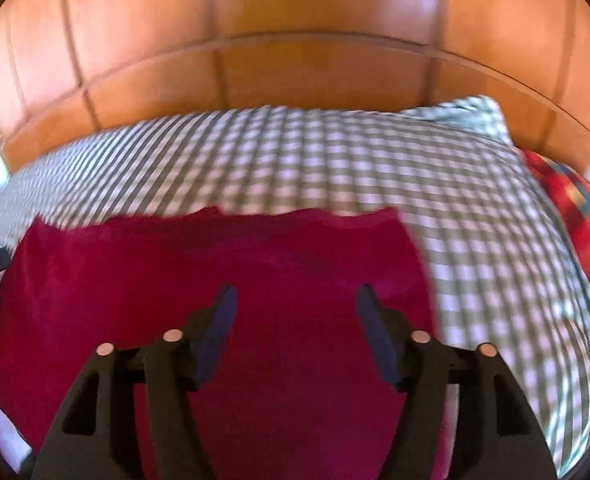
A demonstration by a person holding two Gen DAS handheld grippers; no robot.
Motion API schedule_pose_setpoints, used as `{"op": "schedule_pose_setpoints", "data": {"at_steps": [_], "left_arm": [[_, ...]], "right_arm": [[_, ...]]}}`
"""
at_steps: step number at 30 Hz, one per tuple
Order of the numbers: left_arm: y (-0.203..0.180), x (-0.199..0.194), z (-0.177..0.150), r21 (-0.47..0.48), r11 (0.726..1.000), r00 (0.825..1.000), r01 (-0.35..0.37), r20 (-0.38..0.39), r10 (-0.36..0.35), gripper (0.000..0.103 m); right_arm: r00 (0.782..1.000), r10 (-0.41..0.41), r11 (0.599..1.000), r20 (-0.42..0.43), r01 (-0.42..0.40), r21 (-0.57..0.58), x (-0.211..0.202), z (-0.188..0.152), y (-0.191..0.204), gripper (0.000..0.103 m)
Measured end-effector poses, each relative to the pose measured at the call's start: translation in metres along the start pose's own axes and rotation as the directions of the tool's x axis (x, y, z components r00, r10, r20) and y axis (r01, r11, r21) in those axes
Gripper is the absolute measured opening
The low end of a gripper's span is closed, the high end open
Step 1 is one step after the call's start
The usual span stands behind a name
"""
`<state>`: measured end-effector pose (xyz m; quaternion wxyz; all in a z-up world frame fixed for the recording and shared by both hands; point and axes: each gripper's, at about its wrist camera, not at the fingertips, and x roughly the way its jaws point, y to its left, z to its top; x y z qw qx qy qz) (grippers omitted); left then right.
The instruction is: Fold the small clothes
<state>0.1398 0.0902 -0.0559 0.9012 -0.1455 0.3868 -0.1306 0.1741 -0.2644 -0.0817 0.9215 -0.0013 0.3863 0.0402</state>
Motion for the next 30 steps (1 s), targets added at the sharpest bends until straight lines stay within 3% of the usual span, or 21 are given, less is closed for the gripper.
{"op": "schedule_pose_setpoints", "data": {"at_steps": [3, 5, 8, 11, 18, 25, 30], "left_arm": [[0.012, 0.031, -0.005, -0.032, 0.997, 0.997, -0.066, -0.051, 0.065, 0.013], [0.023, 0.045, -0.013, -0.044, 0.995, 0.994, -0.091, -0.072, 0.088, 0.012], [0.026, 0.049, -0.023, 0.000, 0.995, 0.995, -0.097, -0.011, 0.097, 0.012], [0.023, 0.052, -0.022, 0.021, 0.993, 0.993, -0.120, -0.007, 0.120, 0.012], [-0.005, 0.038, -0.021, 0.099, 0.973, 0.978, -0.207, 0.009, 0.207, 0.013], [-0.020, 0.010, -0.037, 0.130, 0.967, 0.974, -0.221, 0.075, 0.213, 0.013], [-0.024, 0.001, -0.047, 0.137, 0.968, 0.977, -0.209, 0.076, 0.200, 0.013]], "right_arm": [[0.998, -0.018, 1.000, -0.068, 0.017, -0.010, 0.036, 0.008, 0.008, 0.071], [0.997, -0.032, 0.999, -0.071, 0.033, 0.008, 0.054, 0.011, 0.004, 0.078], [0.999, -0.024, 0.999, -0.046, 0.026, 0.034, 0.066, 0.010, -0.001, 0.081], [0.999, -0.021, 0.999, -0.028, 0.022, 0.040, 0.064, 0.008, -0.003, 0.081], [0.999, -0.033, 0.999, -0.006, 0.034, 0.033, 0.037, 0.002, 0.000, 0.083], [1.000, -0.018, 0.998, 0.022, 0.017, 0.063, -0.016, -0.033, -0.018, 0.083], [1.000, -0.023, 0.991, 0.001, 0.023, 0.130, -0.049, -0.068, -0.048, 0.081]]}}
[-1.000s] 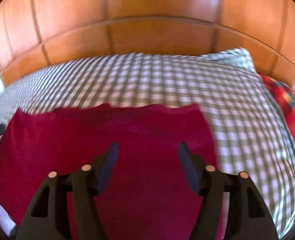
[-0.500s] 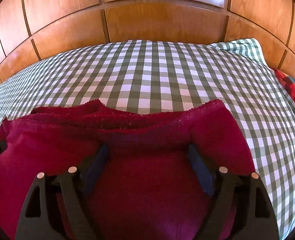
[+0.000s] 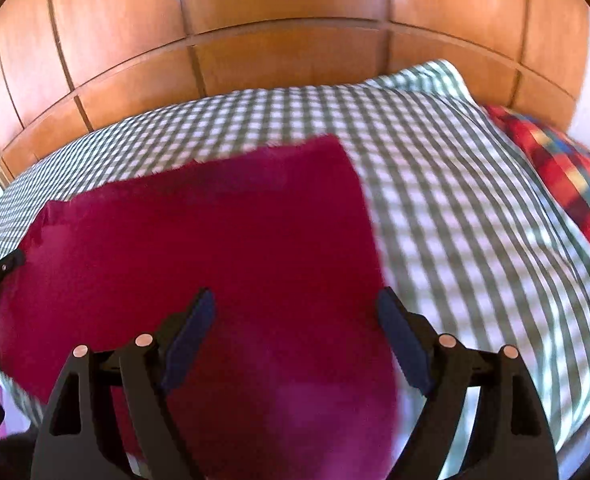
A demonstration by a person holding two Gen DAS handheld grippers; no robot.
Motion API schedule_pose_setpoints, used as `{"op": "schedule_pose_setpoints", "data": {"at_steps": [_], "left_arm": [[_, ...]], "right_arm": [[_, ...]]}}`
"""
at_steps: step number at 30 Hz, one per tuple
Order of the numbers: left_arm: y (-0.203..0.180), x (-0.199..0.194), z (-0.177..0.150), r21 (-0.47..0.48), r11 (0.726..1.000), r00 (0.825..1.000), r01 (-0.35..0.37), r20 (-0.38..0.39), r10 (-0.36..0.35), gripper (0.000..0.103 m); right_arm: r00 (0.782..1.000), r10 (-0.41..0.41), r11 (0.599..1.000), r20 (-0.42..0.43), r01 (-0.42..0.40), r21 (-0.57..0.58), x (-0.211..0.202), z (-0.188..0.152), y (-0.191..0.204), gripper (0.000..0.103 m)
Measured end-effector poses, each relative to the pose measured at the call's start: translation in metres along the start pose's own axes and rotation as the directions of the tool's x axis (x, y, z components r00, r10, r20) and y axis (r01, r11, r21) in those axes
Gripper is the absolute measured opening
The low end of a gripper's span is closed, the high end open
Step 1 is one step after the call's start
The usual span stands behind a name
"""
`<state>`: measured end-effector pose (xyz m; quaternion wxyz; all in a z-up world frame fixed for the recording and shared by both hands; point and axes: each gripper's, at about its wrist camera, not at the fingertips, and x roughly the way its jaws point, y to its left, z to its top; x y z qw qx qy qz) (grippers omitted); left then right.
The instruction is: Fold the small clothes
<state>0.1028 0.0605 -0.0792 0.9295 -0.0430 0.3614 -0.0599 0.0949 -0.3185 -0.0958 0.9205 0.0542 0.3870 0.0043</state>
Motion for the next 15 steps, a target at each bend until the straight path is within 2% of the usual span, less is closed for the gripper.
{"op": "schedule_pose_setpoints", "data": {"at_steps": [3, 6, 11, 15], "left_arm": [[-0.001, -0.004, -0.005, -0.002, 1.000, 1.000, 0.003, -0.003, -0.003, 0.013], [-0.002, -0.006, -0.010, 0.000, 1.000, 1.000, 0.002, -0.007, -0.002, 0.013], [-0.003, -0.009, -0.016, 0.000, 1.000, 1.000, 0.005, -0.012, -0.005, 0.013], [-0.004, -0.011, -0.018, 0.006, 1.000, 1.000, 0.003, -0.013, -0.003, 0.013]], "right_arm": [[1.000, -0.006, 0.999, -0.024, 0.007, 0.035, -0.015, -0.019, -0.020, 0.080], [0.998, 0.010, 0.997, -0.064, -0.005, 0.075, -0.023, -0.038, -0.035, 0.071], [0.993, 0.082, 0.988, -0.087, -0.069, 0.141, -0.029, -0.055, -0.042, 0.047], [0.991, 0.090, 0.991, -0.096, -0.079, 0.113, -0.028, -0.053, -0.031, 0.025]]}}
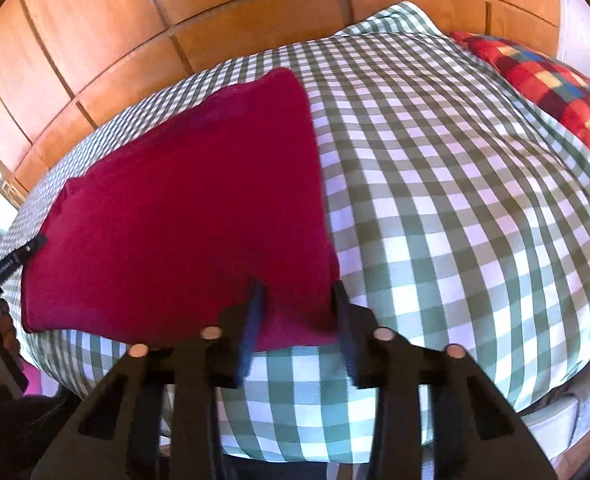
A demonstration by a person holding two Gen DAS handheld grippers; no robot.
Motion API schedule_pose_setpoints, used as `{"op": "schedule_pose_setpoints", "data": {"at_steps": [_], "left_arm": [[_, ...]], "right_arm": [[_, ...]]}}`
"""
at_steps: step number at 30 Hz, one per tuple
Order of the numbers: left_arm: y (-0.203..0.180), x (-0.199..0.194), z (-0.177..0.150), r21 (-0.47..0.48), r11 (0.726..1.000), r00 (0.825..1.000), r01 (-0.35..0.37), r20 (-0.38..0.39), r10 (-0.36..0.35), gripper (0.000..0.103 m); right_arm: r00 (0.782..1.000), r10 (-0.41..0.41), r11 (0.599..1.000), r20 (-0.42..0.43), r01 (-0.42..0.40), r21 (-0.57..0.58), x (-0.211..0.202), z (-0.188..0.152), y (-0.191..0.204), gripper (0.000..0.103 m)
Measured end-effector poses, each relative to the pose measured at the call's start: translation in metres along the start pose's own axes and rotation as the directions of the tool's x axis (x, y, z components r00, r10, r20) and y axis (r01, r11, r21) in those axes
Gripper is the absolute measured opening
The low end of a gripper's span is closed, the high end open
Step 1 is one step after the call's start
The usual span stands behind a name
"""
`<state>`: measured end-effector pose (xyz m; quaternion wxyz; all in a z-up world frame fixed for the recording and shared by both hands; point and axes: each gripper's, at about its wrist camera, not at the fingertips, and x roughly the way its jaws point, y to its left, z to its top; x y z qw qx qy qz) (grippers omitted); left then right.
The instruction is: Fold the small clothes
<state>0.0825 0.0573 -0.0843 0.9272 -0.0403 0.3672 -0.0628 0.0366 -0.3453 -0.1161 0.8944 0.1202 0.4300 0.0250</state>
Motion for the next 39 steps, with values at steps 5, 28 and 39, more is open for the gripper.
{"op": "schedule_pose_setpoints", "data": {"at_steps": [5, 28, 39], "left_arm": [[0.003, 0.004, -0.004, 0.006, 1.000, 1.000, -0.007, -0.010, 0.007, 0.013], [0.080, -0.040, -0.022, -0.277, 0.907, 0.945, 0.317, 0.017, -0.326, 0.052], [0.073, -0.048, -0.029, -0.236, 0.932, 0.961, 0.274, 0.032, -0.275, 0.009]], "right_arm": [[1.000, -0.019, 1.000, 0.000, 0.019, -0.001, -0.001, 0.001, -0.008, 0.012], [1.000, 0.012, 0.999, 0.014, -0.013, 0.049, 0.004, -0.009, -0.016, 0.026], [1.000, -0.006, 0.999, 0.029, 0.005, 0.034, 0.006, -0.011, -0.012, 0.029]]}}
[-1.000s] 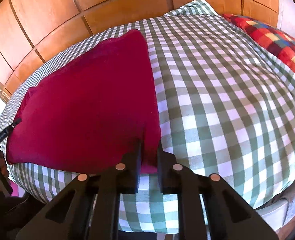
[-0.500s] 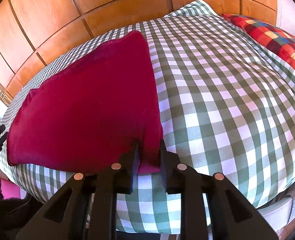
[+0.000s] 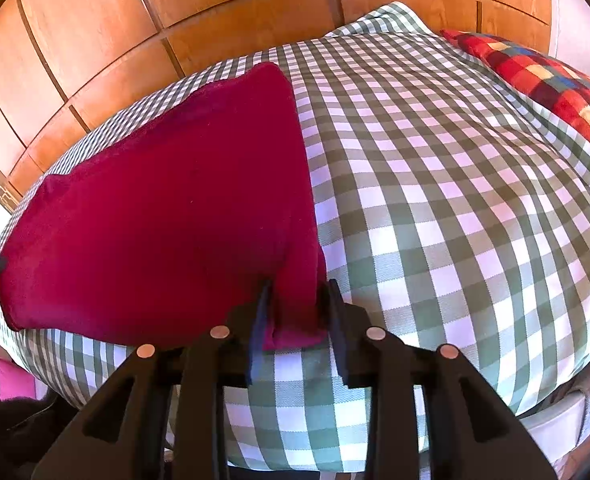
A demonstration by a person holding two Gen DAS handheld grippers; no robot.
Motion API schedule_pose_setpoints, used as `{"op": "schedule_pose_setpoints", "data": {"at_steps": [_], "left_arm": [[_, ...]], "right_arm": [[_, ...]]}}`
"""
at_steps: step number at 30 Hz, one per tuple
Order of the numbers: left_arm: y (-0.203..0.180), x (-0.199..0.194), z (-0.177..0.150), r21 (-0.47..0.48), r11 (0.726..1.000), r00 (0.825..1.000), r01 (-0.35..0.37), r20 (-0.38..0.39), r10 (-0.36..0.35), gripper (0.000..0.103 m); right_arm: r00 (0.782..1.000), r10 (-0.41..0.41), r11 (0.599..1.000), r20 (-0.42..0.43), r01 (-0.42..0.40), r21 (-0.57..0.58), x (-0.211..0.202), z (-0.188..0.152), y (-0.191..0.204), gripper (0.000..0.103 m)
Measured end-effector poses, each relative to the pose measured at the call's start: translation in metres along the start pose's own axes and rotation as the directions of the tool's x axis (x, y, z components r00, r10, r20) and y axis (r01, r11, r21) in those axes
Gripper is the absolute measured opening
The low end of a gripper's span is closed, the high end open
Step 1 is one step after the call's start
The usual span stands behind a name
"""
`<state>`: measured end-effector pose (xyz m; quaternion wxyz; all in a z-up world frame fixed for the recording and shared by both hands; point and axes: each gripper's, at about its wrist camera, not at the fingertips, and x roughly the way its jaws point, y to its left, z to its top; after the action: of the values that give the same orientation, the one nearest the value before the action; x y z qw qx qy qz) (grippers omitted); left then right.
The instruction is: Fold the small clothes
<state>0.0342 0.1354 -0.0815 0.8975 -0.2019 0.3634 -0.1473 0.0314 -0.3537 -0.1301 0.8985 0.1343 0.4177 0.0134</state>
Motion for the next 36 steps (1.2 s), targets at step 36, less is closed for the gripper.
{"op": "schedule_pose_setpoints", "data": {"at_steps": [36], "left_arm": [[-0.018, 0.050, -0.009, 0.168, 0.968, 0.981, -0.187, -0.027, 0.194, 0.041]], "right_arm": [[1.000, -0.005, 1.000, -0.024, 0.006, 0.027, 0.035, 0.064, -0.012, 0.038]]}}
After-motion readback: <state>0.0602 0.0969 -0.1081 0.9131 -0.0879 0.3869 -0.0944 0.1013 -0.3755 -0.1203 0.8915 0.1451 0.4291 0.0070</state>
